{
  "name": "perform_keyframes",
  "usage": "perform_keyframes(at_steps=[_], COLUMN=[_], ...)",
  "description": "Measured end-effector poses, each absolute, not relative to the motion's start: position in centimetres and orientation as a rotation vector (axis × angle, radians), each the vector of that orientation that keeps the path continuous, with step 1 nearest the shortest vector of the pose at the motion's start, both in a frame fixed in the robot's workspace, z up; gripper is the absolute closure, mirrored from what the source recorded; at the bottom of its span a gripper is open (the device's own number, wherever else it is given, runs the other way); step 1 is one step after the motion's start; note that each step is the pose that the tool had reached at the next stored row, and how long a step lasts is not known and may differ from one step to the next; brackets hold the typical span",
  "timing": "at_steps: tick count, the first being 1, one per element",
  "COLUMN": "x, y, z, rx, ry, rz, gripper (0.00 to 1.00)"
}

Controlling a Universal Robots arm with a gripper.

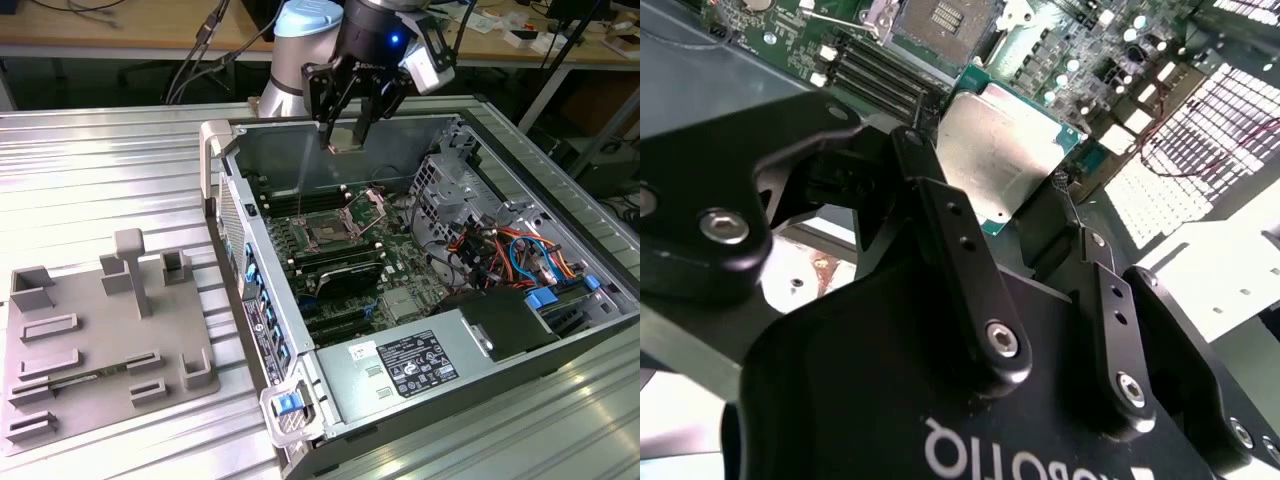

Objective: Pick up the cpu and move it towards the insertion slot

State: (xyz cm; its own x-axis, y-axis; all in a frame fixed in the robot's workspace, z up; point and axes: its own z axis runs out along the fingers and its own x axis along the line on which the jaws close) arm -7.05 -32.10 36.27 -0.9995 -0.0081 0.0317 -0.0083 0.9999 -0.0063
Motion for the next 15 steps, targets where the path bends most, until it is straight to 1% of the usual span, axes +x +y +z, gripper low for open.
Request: perform_keyframes(at_steps=[15], x=[-4.5], y=[-31.6], z=[35.7], rx=[-0.003], ry=[-3.089], rz=[0.010], gripper=[0.45])
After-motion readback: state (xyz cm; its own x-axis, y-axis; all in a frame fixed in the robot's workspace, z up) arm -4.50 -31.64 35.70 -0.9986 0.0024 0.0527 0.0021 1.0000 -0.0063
